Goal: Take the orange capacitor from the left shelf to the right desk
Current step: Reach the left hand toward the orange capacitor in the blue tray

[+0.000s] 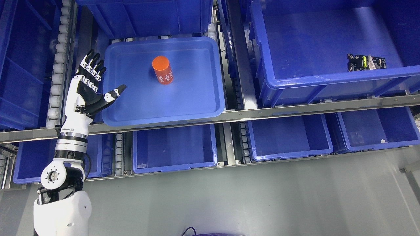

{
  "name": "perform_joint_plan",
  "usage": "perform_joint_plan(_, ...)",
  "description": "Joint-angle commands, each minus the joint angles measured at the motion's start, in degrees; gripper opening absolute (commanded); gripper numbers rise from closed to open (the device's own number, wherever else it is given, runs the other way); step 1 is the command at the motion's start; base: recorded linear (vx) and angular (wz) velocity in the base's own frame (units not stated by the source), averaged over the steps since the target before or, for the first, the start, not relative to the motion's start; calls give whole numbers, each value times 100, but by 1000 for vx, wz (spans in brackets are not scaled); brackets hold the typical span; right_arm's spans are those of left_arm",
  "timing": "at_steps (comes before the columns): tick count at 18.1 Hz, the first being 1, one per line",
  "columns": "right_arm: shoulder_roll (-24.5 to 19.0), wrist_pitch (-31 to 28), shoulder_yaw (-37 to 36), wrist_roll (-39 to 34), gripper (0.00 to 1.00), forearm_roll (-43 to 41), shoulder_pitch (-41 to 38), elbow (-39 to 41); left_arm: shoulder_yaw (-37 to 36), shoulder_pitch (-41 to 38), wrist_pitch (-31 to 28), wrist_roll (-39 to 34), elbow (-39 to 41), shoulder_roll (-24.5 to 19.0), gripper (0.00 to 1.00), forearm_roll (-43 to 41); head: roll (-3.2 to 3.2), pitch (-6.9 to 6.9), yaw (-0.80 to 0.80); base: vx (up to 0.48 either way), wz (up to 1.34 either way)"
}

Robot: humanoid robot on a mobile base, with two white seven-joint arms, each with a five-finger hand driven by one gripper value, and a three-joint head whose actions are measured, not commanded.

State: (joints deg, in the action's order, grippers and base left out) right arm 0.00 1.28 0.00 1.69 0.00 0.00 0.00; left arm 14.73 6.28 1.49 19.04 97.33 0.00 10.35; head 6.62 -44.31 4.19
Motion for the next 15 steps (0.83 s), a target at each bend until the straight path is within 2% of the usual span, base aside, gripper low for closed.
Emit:
perform_joint_plan(1, 100, 12, -70, -2, 100, 26, -114, 100, -5, -39, 27, 4, 14, -141, 100, 2, 0, 0, 0, 0, 0)
perform_joint_plan(4, 100, 12, -70, -2, 100, 26, -114, 100, -5, -39, 27, 4, 5, -158, 100, 2, 0, 0, 0, 0, 0)
perform_joint_plan(9, 100, 12, -70, -2, 100, 26, -114, 100, 4, -30, 70, 4, -38, -421, 100, 2, 0, 0, 0, 0, 0)
perform_joint_plan(12, 100, 3, -70, -2, 100, 26, -114, 100, -84, -13, 219, 21, -170, -825, 100, 2, 0, 0, 0, 0, 0)
perform_joint_plan(15, 100, 12, -70, -2, 100, 26, -114, 100, -277, 171, 308, 572, -442, -1063, 100, 2, 0, 0, 0, 0, 0)
